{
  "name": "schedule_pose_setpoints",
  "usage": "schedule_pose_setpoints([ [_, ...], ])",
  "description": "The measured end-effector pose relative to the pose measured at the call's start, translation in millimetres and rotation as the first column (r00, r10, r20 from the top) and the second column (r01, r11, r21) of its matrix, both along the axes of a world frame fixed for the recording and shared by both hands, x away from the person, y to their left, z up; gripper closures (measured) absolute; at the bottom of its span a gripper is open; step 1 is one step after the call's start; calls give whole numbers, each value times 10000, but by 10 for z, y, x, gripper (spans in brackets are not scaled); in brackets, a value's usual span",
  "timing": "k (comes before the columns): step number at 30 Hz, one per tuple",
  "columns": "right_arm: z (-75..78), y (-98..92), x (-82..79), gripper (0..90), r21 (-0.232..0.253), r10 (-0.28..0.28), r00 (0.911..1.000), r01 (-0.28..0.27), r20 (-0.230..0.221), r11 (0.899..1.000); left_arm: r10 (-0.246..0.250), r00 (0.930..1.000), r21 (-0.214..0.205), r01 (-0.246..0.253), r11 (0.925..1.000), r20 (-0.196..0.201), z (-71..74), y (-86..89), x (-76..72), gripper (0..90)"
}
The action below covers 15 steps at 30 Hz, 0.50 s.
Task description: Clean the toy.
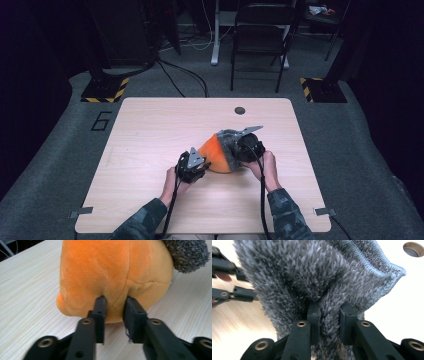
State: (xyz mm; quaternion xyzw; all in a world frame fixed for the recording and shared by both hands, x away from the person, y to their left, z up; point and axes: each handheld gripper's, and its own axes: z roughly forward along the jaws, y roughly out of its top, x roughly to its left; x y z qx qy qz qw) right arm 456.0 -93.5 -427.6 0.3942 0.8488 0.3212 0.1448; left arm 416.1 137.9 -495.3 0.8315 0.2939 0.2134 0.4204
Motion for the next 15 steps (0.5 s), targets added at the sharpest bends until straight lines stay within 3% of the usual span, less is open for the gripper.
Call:
schedule_pose_setpoints([
  [2, 31, -4, -5, 744, 174, -7, 10000, 6, 34, 9998, -15, 10000, -55, 15, 10000, -62, -1, 14, 5, 792],
  [7, 192, 56, -89, 743, 582, 38, 9972, -82, 753, 9983, -56, 9998, -277, 51, 9996, -171, 7, 19, -1, 814],
  [10, 241, 164, -159, 740, 505, 277, 9942, -330, 1036, 9982, -207, 9996, -218, 203, 9996, -174, 27, -3, -22, 814],
  [13, 174, 252, -162, 738, -188, 486, 9920, -468, 1168, 9987, -205, 9996, -200, 201, 9996, -219, 21, -18, -28, 814],
  [15, 146, 252, -153, 737, -261, 396, 9929, -369, 1117, 9990, -164, 9995, -292, 156, 9995, -263, 14, -10, -23, 814],
])
